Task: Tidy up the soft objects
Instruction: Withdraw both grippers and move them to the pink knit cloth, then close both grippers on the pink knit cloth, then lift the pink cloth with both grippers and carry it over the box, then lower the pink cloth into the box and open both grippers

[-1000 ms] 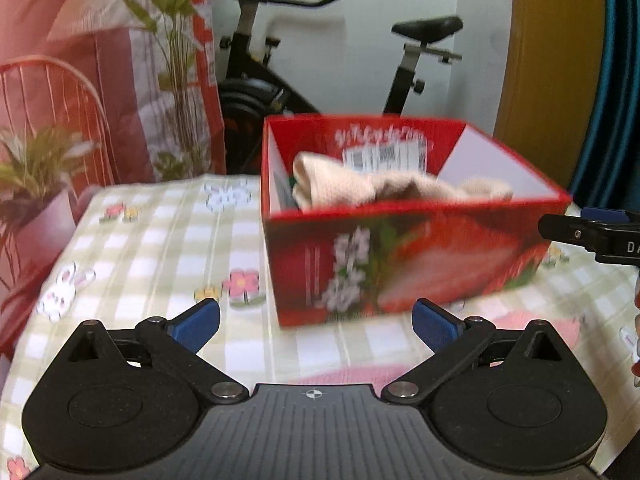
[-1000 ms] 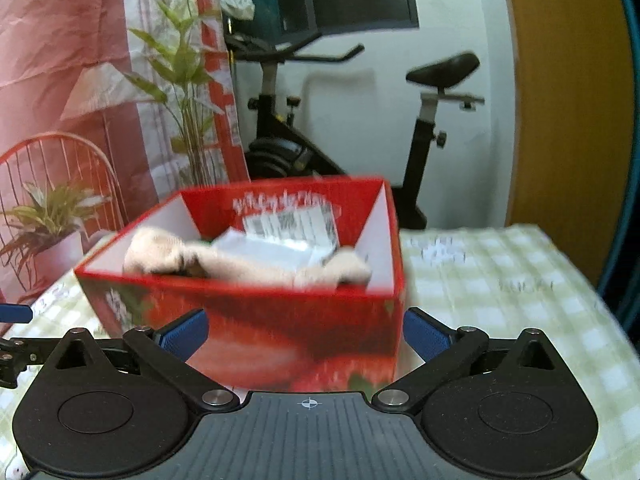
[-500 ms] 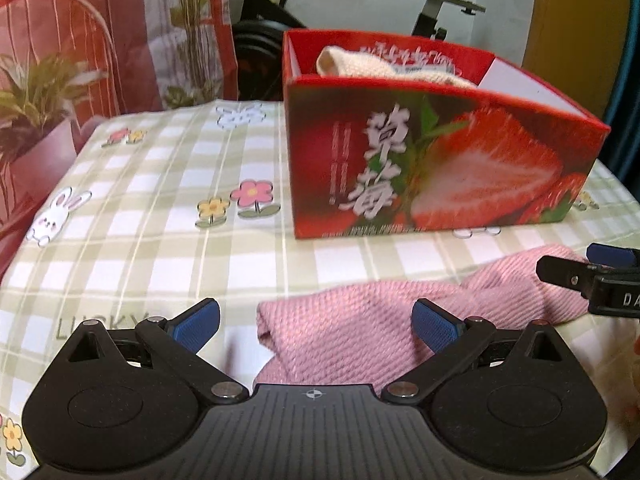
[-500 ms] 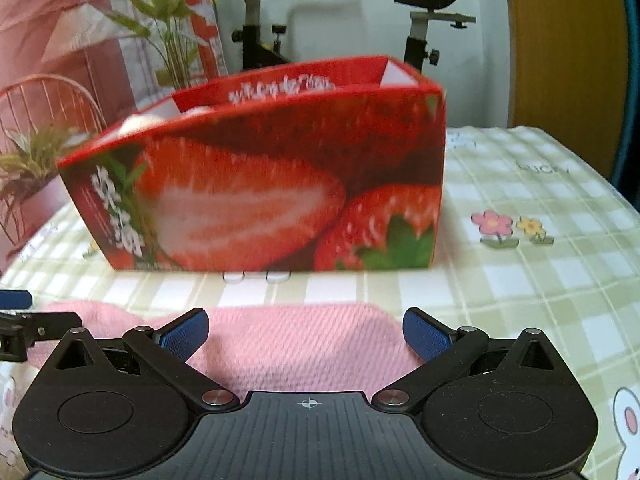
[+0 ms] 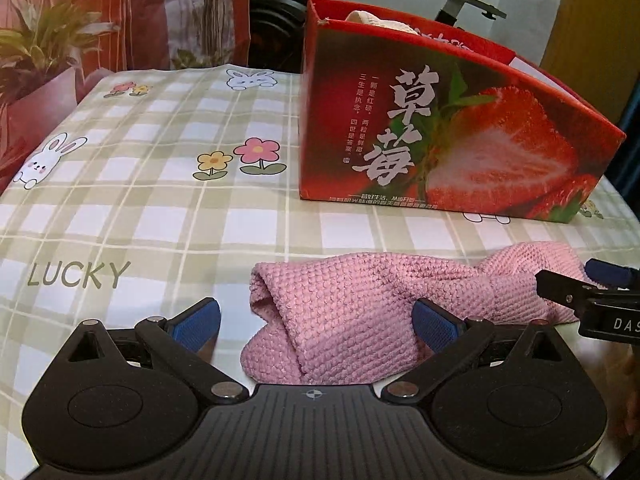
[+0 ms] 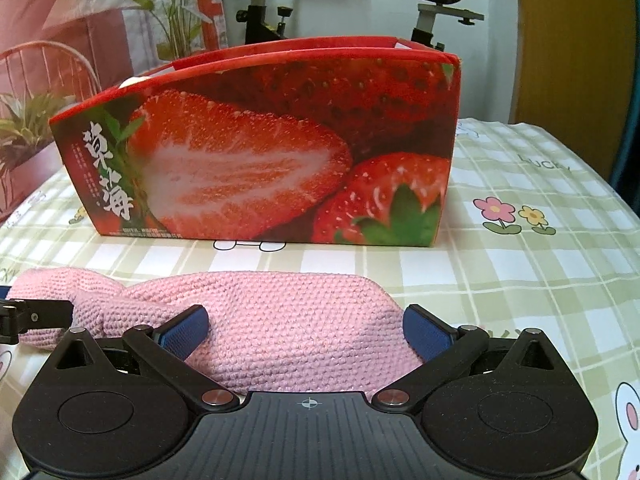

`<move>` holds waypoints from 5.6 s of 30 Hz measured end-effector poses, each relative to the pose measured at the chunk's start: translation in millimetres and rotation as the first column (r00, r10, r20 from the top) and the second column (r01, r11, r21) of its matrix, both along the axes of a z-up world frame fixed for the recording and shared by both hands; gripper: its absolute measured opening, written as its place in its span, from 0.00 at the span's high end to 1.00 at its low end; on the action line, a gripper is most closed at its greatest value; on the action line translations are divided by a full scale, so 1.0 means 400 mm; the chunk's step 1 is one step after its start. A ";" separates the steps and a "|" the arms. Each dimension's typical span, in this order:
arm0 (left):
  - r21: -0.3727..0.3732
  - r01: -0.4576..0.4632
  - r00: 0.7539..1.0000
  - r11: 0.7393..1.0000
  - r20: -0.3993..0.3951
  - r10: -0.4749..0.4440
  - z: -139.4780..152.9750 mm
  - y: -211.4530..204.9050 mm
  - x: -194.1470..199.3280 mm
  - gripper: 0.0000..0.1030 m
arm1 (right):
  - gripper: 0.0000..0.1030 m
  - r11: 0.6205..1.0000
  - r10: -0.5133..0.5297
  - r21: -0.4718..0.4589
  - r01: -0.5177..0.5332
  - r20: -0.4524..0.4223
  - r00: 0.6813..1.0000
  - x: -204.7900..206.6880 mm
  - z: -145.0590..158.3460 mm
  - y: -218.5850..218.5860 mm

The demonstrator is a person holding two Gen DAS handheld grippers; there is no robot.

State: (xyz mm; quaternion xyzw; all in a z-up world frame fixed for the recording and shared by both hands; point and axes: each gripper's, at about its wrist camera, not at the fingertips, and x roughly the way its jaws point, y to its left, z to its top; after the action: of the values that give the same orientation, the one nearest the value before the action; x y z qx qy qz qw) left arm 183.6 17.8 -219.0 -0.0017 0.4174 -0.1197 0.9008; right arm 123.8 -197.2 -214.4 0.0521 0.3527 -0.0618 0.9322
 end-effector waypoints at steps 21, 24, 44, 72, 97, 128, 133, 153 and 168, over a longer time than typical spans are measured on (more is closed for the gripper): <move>0.010 -0.019 0.999 1.000 0.042 0.019 -0.008 -0.006 -0.022 0.00 | 0.00 1.000 0.024 -0.003 -0.024 0.002 1.000 0.004 -0.002 -0.005; 0.011 -0.007 0.999 1.000 0.040 0.007 -0.007 -0.002 -0.020 0.00 | 0.00 1.000 0.022 -0.013 -0.022 -0.003 1.000 0.006 -0.002 0.001; -0.021 0.082 0.995 0.996 0.051 -0.081 0.017 -0.023 -0.035 0.40 | 0.39 0.994 0.105 0.016 -0.106 0.039 0.994 -0.017 0.008 0.015; -0.125 0.145 0.989 0.981 0.032 -0.142 0.026 -0.016 -0.044 0.79 | 0.80 0.981 0.165 0.098 -0.169 0.048 0.985 -0.033 0.030 0.018; -0.153 0.156 0.984 0.976 0.106 -0.141 0.130 -0.007 -0.092 0.79 | 0.81 0.980 0.131 0.128 -0.153 0.161 0.978 -0.105 0.159 0.010; -0.091 0.242 0.924 0.966 0.324 -0.201 0.380 -0.116 0.226 0.79 | 0.81 0.989 0.149 -0.014 -0.150 0.244 0.958 0.250 0.400 -0.114; -0.078 0.227 0.943 0.971 0.267 -0.199 0.348 -0.146 0.352 0.79 | 0.81 0.994 0.112 -0.026 -0.109 0.181 0.977 0.391 0.377 -0.120; 0.052 0.319 0.941 0.946 0.100 -0.323 0.219 -0.211 0.462 0.76 | 0.74 0.982 0.159 -0.073 -0.173 -0.165 0.973 0.579 0.237 -0.082; 0.018 0.234 0.952 0.972 0.198 -0.233 0.330 -0.161 0.384 0.00 | 0.10 0.988 0.123 -0.092 -0.126 -0.041 0.992 0.479 0.354 -0.078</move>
State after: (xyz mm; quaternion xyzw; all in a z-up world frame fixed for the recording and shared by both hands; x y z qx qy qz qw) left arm 337.1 -46.7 -87.0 0.0570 0.3223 -0.2262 0.9174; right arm 315.6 -228.4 -72.9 -0.0150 0.3681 -0.0209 0.9294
